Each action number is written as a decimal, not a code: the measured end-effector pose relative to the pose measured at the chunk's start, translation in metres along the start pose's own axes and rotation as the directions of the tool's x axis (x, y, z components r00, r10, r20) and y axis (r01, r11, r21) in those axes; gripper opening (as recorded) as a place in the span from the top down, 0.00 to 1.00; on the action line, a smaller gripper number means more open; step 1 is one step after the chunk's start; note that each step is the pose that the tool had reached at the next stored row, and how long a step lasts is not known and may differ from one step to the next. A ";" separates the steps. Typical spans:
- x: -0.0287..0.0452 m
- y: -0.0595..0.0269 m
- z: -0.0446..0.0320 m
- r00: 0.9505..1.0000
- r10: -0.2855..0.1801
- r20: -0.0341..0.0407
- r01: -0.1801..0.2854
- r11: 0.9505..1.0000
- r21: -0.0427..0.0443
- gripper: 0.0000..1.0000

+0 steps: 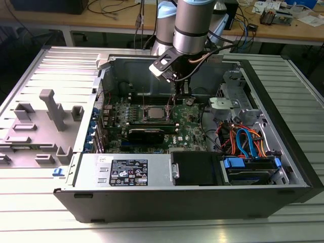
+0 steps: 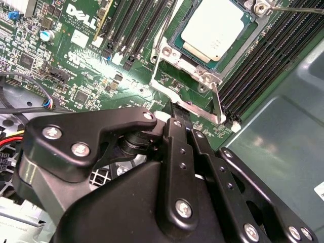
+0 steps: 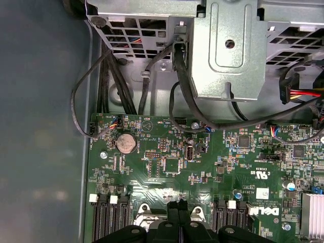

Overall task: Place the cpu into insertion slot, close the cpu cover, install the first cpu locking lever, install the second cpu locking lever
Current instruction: 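Close the cpu cover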

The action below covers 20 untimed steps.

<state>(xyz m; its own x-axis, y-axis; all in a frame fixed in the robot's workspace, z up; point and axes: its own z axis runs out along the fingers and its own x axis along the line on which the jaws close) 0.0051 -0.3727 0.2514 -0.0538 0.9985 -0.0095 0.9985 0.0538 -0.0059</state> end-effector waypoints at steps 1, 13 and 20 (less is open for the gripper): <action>0.0000 0.0000 0.0000 1.000 0.000 0.000 0.000 1.000 0.000 0.89; 0.0003 -0.0049 0.0005 1.000 0.000 -0.001 0.000 1.000 0.002 0.89; 0.0005 -0.0086 0.0010 1.000 0.000 -0.001 0.000 1.000 0.004 0.89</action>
<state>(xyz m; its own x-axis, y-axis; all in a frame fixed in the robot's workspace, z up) -0.0035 -0.3727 0.2504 -0.0538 0.9985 -0.0082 0.9985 0.0537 -0.0098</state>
